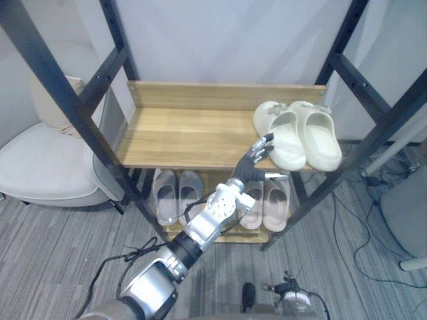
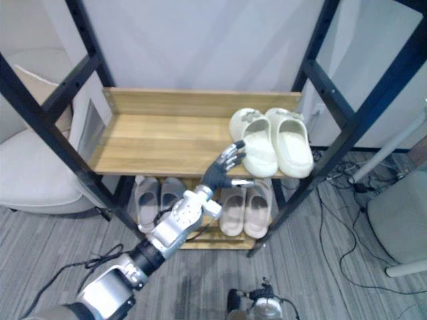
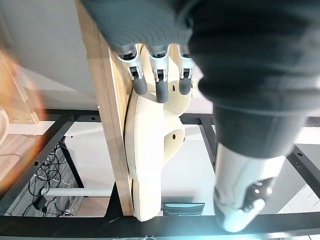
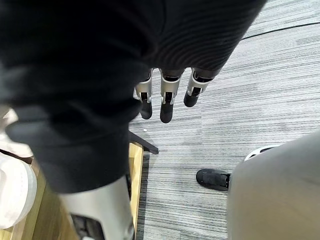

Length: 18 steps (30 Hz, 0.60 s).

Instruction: Organize the slippers on the shoe rack

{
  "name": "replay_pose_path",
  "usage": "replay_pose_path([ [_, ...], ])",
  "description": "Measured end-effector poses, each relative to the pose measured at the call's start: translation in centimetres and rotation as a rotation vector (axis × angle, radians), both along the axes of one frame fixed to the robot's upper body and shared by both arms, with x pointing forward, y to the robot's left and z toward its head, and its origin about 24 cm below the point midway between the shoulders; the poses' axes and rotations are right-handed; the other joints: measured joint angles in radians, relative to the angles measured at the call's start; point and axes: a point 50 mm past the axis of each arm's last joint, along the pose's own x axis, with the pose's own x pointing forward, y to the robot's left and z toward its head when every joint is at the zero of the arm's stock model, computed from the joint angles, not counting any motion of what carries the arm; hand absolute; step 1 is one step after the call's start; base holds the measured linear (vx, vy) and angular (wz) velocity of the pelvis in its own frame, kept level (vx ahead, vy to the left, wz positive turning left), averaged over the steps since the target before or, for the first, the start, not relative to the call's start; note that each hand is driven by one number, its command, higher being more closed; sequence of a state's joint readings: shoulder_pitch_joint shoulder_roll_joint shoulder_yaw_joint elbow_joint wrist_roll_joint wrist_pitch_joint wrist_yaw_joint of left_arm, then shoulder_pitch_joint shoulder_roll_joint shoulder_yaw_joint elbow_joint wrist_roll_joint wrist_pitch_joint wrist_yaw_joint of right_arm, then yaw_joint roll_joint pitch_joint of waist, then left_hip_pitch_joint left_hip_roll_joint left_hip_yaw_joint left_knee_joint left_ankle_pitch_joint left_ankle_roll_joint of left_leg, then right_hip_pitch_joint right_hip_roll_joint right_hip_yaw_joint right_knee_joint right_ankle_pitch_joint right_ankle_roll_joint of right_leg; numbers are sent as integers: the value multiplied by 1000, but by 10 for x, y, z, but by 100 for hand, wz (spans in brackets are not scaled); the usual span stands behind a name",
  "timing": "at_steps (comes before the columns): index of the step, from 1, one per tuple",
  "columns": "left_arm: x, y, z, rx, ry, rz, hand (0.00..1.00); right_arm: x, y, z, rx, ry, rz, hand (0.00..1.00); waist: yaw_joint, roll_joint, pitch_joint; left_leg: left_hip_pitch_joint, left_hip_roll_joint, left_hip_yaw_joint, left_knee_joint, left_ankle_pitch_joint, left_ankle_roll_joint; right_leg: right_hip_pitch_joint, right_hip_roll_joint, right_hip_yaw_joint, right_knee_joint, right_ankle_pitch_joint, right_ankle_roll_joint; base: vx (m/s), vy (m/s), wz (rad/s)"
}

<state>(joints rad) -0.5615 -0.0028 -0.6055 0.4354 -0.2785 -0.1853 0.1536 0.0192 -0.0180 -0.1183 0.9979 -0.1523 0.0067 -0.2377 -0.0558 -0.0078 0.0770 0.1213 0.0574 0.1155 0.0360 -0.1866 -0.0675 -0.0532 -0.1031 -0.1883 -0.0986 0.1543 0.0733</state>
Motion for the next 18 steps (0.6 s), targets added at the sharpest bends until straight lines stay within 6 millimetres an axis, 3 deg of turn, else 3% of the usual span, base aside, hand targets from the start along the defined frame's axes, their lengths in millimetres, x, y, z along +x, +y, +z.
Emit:
replay_pose_path([
  [14, 3, 3, 4, -21, 23, 13, 0, 4, 2, 1, 16, -10, 12, 0, 6, 10, 6, -1, 3, -45, 10, 3, 1, 24, -9, -56, 1, -1, -2, -3, -6, 8],
  [18, -12, -9, 34, -122, -62, -79, 0, 1, 5, 0, 21, 2, 45, 0, 33, 9, 5, -37, -10, -86, 38, 10, 5, 25, -31, -95, 8, -1, -2, -4, 3, 32],
])
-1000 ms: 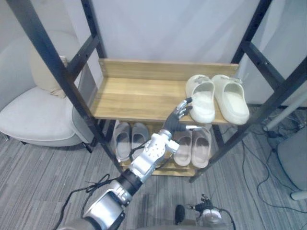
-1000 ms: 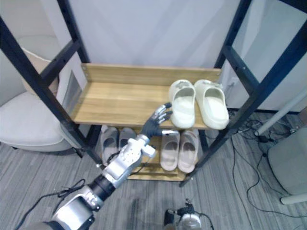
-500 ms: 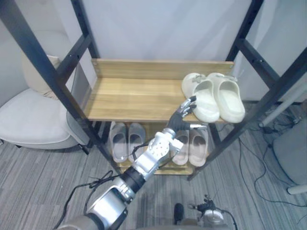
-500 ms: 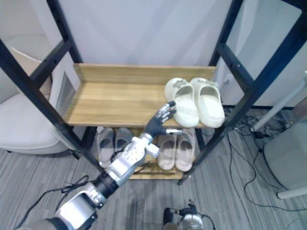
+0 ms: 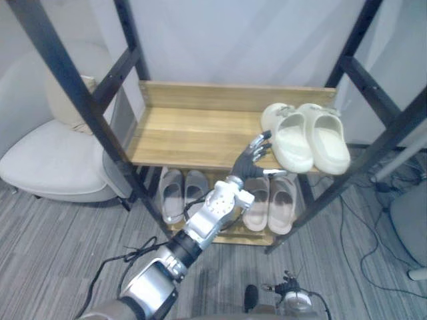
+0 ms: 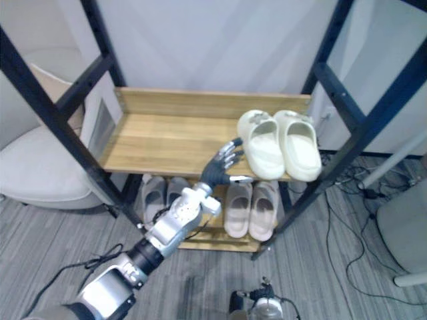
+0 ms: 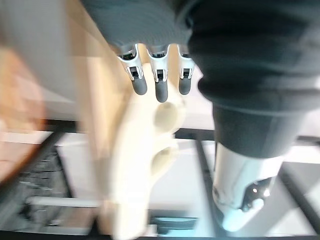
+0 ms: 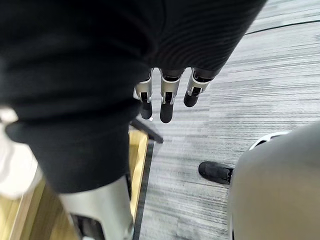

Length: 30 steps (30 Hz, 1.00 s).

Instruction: Organize the slippers on the shoe rack

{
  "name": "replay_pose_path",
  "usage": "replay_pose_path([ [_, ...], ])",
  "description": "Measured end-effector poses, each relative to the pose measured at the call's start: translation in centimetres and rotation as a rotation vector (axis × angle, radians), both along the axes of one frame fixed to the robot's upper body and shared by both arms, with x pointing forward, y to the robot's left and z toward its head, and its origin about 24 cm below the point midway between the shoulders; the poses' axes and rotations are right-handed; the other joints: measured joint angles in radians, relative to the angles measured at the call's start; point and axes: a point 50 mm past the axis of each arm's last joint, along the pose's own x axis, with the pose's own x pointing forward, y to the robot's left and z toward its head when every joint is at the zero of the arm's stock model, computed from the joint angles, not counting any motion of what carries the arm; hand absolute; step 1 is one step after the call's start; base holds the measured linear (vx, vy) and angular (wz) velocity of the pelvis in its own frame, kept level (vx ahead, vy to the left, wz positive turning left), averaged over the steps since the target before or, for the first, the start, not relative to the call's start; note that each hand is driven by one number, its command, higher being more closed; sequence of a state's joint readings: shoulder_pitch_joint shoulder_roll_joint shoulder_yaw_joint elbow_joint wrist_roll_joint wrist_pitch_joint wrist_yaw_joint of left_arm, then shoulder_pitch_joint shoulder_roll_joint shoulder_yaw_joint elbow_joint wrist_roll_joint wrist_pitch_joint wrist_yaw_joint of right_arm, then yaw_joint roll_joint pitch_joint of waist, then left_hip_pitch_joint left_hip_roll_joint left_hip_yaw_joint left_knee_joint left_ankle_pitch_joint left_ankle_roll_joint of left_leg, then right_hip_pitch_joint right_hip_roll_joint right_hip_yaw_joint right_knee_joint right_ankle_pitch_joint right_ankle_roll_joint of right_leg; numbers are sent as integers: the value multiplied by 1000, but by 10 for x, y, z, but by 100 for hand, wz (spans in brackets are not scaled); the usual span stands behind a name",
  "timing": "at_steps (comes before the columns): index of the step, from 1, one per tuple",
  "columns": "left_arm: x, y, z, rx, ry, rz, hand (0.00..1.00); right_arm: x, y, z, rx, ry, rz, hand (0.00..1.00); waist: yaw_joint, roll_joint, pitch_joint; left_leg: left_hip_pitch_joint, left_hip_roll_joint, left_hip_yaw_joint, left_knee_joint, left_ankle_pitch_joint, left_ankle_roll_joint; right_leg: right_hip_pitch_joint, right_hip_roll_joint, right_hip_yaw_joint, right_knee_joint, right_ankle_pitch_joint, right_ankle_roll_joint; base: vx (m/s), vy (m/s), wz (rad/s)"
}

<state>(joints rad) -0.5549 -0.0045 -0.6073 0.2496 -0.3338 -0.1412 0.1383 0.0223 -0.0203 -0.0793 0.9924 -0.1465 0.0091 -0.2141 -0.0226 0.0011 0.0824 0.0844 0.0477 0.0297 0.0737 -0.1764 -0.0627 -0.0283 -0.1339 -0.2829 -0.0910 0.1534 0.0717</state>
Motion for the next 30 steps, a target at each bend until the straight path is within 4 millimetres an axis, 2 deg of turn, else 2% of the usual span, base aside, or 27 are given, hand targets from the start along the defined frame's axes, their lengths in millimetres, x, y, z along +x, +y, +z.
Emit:
replay_pose_path([
  [1, -2, -1, 2, -9, -6, -13, 0, 0, 0, 0, -1, 1, 5, 0, 3, 0, 0, -2, -1, -3, 3, 1, 0, 2, -2, -4, 0, 0, 0, -34, 0, 36],
  [3, -19, -15, 18, -50, -67, -120, 0, 0, 5, 0, 6, 2, 31, 0, 25, 2, -2, -12, -10, -28, 16, 10, 0, 19, -14, -35, 0, 0, 0, -47, -3, 41],
  [5, -31, -22, 22, -79, -80, -182, 0, 2, 14, -1, 21, 1, 67, 0, 37, 0, -4, -16, -17, -51, 16, 21, 2, 26, -22, -49, 0, 0, 0, -67, -15, 35],
  [7, -38, -25, 19, -93, -60, -221, 0, 3, 19, -1, 28, 0, 88, 0, 44, 0, -8, -17, -19, -63, 16, 23, 5, 31, -25, -62, 0, -3, -2, -86, -27, 24],
  [9, -50, -33, 5, -77, -14, -292, 0, 1, 29, -2, 51, 6, 112, 0, 58, -2, -27, -34, -22, -76, 19, 27, 8, 32, -29, -80, 0, -14, -6, -124, -38, 17],
  [14, -64, -36, -16, -69, 66, -349, 0, -3, 34, -3, 58, 20, 128, 0, 63, -14, -45, -34, -23, -108, 21, 30, 9, 52, -30, -105, 0, -16, -3, -59, -24, 20],
  [16, -65, -28, -47, -19, 175, -321, 0, -3, 34, -3, 54, 21, 125, 0, 61, -16, -45, -8, -21, -120, 17, 34, 2, 86, -24, -124, -4, -17, -3, -14, -19, 15],
  [17, -65, -27, -53, -7, 197, -317, 0, -4, 33, -4, 53, 22, 124, 0, 61, -19, -47, -8, -20, -122, 17, 34, 2, 88, -24, -126, -5, -18, -1, -22, -6, 12],
  [19, -69, -9, -97, 77, 349, -251, 0, -5, 32, -4, 49, 23, 123, 0, 60, -17, -51, -2, -19, -124, 15, 36, -1, 93, -22, -129, -7, -22, -4, -11, -1, 2],
  [20, -70, -7, -101, 89, 363, -243, 0, -5, 32, -4, 49, 23, 123, 0, 60, -17, -50, -1, -19, -124, 14, 36, -2, 93, -22, -129, -7, -22, -4, 0, 0, 0],
  [21, -74, 4, -122, 136, 429, -210, 0, -5, 32, -4, 47, 23, 122, 0, 60, -20, -47, 5, -18, -124, 10, 36, -3, 97, -20, -128, -7, -23, -6, 0, 0, 0],
  [23, -79, 18, -143, 165, 510, -155, 0, -5, 32, -4, 45, 22, 121, 0, 60, -19, -47, 6, -19, -125, 9, 37, -4, 98, -19, -128, -7, -25, -8, 0, 0, 0],
  [24, -83, 33, -160, 195, 573, -97, 0, -4, 32, -3, 45, 21, 121, 0, 60, -21, -44, 6, -19, -125, 9, 37, -4, 98, -19, -128, -7, -25, -8, 0, 0, 0],
  [25, -85, 38, -166, 207, 598, -79, 0, -4, 32, -4, 45, 21, 121, 0, 60, -22, -43, 7, -19, -126, 8, 37, -4, 98, -18, -128, -7, -25, -8, 0, 0, 0],
  [29, -104, 77, -211, 324, 771, 53, 0, -6, 32, -6, 45, 37, 123, 0, 60, -28, -30, 34, -21, -134, 0, 38, -4, 125, -18, -129, -6, -26, -1, 29, 19, 4],
  [30, -105, 80, -213, 333, 780, 60, 0, -6, 32, -6, 45, 37, 123, 0, 60, -29, -29, 37, -21, -135, 0, 38, -4, 129, -19, -129, -6, -27, 0, 32, 31, 11],
])
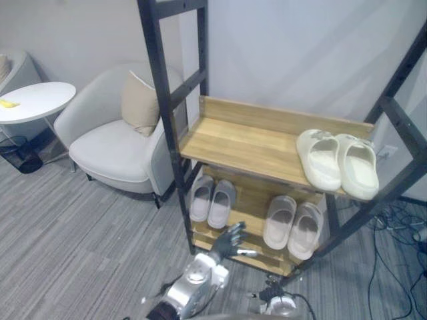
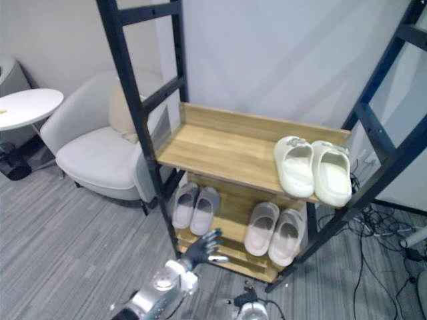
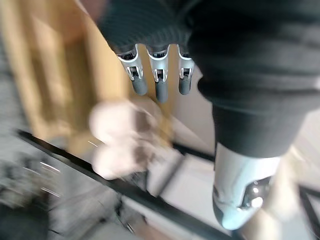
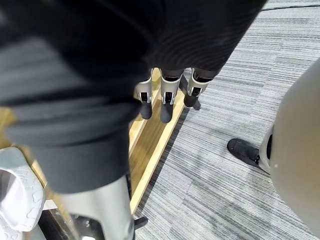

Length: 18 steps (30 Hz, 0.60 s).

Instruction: Organize the slippers on the shoe rack

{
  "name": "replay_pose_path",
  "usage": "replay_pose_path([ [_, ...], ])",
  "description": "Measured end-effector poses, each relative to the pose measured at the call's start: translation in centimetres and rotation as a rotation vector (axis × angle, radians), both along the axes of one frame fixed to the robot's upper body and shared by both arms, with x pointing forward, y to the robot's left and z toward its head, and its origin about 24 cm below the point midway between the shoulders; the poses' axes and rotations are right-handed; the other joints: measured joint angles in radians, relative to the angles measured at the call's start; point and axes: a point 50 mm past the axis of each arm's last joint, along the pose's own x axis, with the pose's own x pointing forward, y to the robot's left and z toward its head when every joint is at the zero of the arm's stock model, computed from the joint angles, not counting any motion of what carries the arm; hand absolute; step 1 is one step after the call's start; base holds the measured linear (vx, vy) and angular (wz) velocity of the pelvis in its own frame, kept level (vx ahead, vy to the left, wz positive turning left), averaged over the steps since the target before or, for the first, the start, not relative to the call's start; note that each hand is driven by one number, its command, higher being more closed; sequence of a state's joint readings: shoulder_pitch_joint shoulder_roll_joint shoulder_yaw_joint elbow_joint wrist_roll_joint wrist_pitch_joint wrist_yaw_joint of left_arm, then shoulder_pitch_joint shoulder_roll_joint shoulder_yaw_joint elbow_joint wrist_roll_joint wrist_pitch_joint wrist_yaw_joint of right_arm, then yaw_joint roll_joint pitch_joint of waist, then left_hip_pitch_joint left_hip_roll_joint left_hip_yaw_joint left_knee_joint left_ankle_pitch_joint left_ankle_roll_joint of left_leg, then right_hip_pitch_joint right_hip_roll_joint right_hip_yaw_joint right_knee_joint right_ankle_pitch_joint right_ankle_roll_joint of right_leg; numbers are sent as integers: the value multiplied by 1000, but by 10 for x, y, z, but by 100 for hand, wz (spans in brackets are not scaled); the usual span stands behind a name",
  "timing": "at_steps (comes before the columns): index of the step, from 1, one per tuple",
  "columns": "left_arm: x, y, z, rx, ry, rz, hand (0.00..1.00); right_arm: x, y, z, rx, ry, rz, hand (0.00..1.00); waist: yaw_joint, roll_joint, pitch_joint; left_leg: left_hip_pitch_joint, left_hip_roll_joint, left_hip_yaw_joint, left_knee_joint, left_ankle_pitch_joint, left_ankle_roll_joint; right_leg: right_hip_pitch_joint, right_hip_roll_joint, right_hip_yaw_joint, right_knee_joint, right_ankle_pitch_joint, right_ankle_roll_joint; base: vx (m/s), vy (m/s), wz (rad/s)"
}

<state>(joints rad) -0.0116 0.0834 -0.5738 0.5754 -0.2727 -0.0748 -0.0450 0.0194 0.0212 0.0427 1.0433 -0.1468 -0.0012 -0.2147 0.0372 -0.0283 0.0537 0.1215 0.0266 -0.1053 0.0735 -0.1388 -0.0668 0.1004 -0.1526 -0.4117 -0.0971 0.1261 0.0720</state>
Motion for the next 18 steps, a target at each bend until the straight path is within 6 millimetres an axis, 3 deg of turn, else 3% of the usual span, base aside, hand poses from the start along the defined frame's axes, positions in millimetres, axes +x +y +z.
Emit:
replay_pose_path([
  [5, -15, 35, -28, 138, 106, 78, 0, 1, 1, 1, 5, -14, -1, 0, 0, -13, 11, 4, -3, -10, -1, -3, 2, 5, -1, -2, 0, -2, 2, 30, 31, 3],
  [18, -51, 86, -61, 339, 282, 261, 0, 4, -5, 0, 5, -14, -27, 0, 0, -2, 30, 20, -2, 16, 2, -29, 9, 3, 3, 31, -1, -10, 11, 20, 31, -7],
])
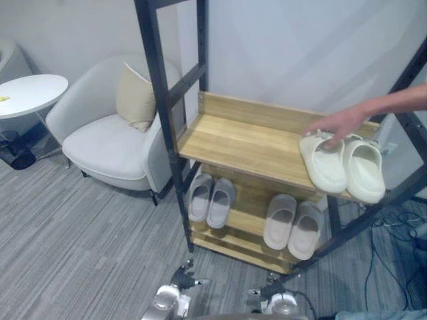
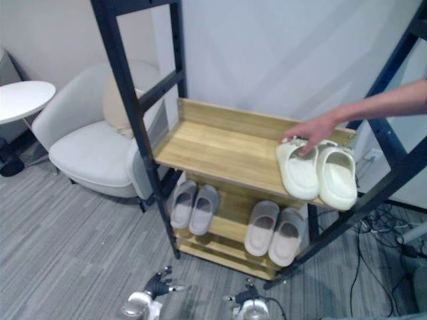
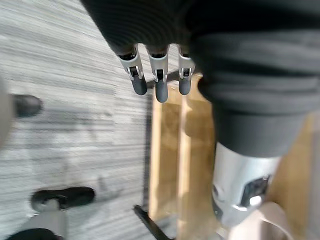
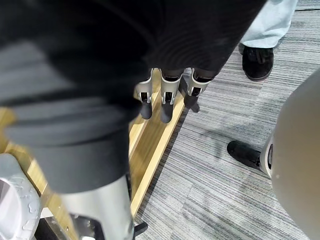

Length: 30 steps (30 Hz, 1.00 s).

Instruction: Organize the slippers on the shoe rack

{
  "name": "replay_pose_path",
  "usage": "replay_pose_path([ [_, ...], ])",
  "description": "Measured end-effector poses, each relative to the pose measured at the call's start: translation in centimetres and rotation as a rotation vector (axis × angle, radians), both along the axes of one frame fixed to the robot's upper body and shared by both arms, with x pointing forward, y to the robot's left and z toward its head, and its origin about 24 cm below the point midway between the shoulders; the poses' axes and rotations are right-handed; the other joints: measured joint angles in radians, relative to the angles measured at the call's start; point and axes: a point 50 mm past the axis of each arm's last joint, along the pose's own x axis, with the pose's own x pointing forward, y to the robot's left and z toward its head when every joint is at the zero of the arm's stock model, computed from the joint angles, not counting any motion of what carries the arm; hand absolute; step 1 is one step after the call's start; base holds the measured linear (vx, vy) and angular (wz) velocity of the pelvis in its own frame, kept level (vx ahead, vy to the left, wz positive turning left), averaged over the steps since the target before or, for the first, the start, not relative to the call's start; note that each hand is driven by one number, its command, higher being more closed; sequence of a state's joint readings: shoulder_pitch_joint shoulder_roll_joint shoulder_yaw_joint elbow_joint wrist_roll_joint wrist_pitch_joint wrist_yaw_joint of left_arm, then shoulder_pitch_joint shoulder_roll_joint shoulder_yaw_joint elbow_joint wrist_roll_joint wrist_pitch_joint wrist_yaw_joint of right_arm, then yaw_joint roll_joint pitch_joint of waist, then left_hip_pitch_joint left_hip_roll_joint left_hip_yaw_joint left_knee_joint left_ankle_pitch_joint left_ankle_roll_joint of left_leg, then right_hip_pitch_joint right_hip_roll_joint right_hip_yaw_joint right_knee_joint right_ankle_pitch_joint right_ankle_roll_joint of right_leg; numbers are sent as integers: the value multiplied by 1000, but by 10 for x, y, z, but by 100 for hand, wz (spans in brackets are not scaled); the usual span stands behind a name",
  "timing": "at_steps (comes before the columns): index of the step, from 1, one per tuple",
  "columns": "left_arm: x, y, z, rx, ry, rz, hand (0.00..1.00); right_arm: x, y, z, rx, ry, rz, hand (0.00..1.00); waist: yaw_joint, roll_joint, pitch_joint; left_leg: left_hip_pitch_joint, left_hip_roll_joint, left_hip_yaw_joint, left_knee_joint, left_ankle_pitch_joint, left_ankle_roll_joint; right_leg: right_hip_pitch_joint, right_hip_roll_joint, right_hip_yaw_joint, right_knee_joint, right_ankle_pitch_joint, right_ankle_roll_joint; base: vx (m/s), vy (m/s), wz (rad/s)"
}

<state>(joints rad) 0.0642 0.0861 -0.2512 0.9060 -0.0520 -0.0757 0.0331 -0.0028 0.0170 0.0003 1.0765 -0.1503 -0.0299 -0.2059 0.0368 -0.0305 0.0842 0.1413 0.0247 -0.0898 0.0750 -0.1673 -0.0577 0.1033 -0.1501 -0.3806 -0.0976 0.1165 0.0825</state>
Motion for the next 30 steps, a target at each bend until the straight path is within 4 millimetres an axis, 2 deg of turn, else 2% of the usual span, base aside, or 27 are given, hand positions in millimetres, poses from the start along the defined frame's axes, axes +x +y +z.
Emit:
replay_pose_path([
  [3, -1, 9, -1, 26, 4, 47, 0, 0, -2, 0, 5, 1, -11, 0, 0, 3, 2, 1, 1, 6, 0, -5, 2, -4, 1, 7, 0, -3, 3, 42, 33, -5],
  [12, -5, 17, -5, 64, 25, 138, 0, 1, -12, 1, -12, -1, -29, 0, -1, 13, 8, 7, 4, 32, 0, -20, 4, -16, 7, 31, 4, -2, 3, 40, 28, -9],
  [30, -1, 12, -3, 74, 4, 113, 0, 2, -15, 1, -22, -12, -23, 0, -4, 26, 14, 15, 8, 59, 10, -36, 7, -19, 13, 56, 0, -2, 4, -3, 4, -4],
])
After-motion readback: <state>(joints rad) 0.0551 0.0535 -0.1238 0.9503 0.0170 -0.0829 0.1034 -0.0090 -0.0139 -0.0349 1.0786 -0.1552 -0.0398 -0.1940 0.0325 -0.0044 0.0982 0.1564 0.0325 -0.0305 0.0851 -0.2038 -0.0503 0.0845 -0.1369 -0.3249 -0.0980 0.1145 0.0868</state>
